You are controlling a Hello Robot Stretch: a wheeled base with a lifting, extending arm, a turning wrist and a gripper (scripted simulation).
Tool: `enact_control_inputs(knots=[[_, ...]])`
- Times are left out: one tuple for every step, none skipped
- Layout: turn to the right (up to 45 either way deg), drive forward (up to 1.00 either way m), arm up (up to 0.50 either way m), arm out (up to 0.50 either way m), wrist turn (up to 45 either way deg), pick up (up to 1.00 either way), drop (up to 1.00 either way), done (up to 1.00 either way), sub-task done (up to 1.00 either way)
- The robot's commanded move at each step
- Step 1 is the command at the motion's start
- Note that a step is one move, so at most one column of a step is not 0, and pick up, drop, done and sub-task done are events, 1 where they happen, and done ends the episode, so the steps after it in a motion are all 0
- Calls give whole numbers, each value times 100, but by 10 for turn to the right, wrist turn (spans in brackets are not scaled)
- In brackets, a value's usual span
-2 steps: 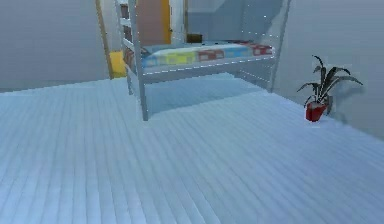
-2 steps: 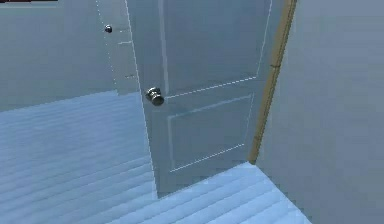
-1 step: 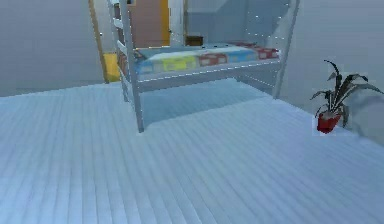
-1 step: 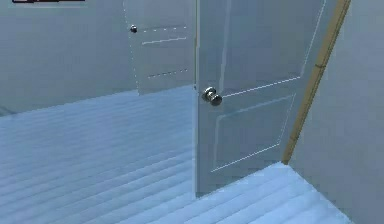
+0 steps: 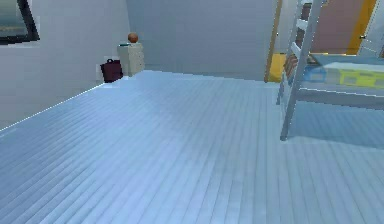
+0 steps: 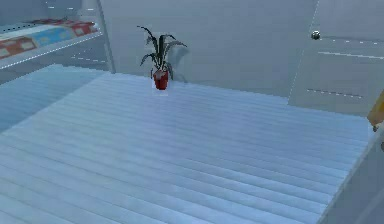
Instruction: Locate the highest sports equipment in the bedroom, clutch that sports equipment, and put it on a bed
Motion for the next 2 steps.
enact_control_inputs(knots=[[-90, 0, 0, 0, 0, 0, 0, 0, 0], [0, 100, 0, 0, 0, 0, 0, 0, 0]])
